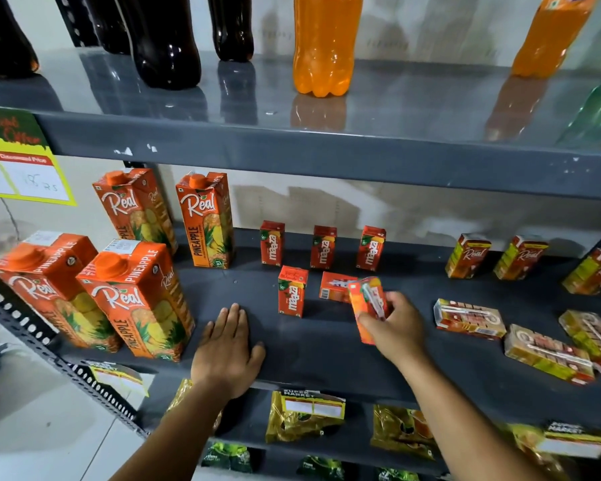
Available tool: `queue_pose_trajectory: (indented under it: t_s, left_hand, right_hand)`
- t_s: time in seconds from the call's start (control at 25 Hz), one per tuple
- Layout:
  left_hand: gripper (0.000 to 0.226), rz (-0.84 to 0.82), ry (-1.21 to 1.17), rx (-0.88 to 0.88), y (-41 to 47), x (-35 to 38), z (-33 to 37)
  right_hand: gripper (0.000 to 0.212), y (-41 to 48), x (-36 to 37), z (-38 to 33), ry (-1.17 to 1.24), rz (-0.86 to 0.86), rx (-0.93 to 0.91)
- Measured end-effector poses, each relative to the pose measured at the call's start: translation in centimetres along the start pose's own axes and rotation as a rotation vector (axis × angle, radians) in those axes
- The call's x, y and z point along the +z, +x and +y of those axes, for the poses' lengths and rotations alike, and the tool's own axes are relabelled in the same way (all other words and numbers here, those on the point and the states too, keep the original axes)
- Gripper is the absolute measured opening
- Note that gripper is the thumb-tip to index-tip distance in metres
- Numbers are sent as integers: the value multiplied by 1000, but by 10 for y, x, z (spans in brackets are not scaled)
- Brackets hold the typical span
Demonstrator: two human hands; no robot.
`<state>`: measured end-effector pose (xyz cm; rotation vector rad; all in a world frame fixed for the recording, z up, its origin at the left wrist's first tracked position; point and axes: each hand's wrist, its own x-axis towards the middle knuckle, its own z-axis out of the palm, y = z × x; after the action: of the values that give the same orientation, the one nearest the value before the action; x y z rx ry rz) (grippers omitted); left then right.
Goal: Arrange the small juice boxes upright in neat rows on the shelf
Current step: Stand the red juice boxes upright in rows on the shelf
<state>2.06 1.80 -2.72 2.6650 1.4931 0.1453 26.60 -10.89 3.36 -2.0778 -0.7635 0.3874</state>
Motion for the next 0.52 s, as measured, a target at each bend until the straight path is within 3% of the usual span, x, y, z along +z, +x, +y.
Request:
queue_pose_trajectory:
  t_s: [0.12, 0.36, 0.52]
  left_hand:
    - [89, 4, 1, 7, -1, 0, 1]
    - [89, -7, -18, -4, -3, -2, 2]
    - [88, -9, -11, -1, -3, -2, 1]
  right_hand:
    - [47, -1, 15, -3, 248, 219, -10]
    - [54, -9, 52, 8, 310, 321, -54]
    - [87, -15, 42, 2, 60, 331, 24]
